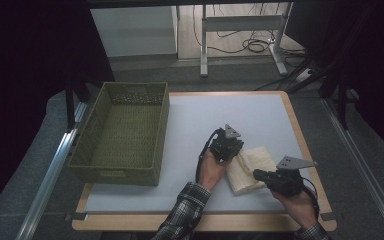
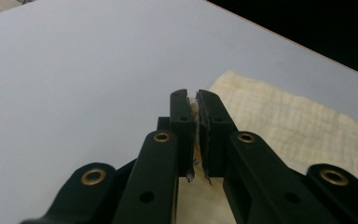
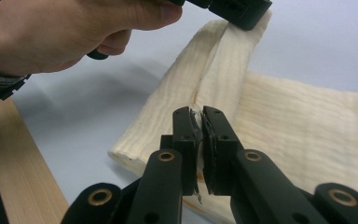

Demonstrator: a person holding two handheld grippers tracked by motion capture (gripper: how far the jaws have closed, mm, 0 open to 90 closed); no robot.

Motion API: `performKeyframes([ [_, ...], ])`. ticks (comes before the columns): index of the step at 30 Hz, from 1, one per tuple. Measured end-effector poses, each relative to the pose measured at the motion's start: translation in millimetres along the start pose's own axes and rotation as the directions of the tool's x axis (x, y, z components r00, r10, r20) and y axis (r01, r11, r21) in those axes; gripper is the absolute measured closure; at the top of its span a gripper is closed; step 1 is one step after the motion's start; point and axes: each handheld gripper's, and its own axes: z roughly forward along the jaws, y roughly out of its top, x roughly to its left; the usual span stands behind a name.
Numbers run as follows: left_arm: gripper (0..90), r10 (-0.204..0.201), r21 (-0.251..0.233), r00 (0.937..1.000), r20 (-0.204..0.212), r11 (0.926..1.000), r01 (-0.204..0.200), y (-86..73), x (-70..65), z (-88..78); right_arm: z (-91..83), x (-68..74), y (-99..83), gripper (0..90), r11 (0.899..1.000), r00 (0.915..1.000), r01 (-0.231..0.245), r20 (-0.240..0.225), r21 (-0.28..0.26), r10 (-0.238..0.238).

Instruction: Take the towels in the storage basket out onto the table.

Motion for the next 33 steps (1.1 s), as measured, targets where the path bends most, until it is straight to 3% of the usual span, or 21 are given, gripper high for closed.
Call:
performKeyframes([
  [15,85.0,0.059,0.042,0.9981,0.018,0.9973,-0.060,28.5,-21.4,40.3,-21.9,-26.5,-12.8,84.4,0.998,0.9964,-0.059,0.060,-0.011,0.060],
  [21,83.9,0.052,0.071,0.9983,0.025,0.9960,-0.054,28.6,-25.5,55.3,-23.1,-36.0,-22.3,84.0,0.996,0.9934,-0.084,0.077,-0.008,0.085],
  [24,75.7,0.031,0.066,0.9989,0.034,0.9973,-0.033,26.9,-24.5,59.1,-21.4,-38.5,-26.0,83.7,0.995,0.9916,-0.095,0.088,-0.001,0.095],
  [28,54.9,-0.038,0.029,0.9974,0.061,0.9989,0.036,25.8,-19.4,57.3,-18.5,-43.4,-32.3,82.7,0.993,0.9879,-0.116,0.106,0.012,0.114],
  [33,48.3,-0.035,0.022,0.9978,0.056,0.9992,0.034,26.1,-15.6,49.4,-18.8,-47.7,-35.7,79.1,0.991,0.9828,-0.132,0.132,0.011,0.129],
])
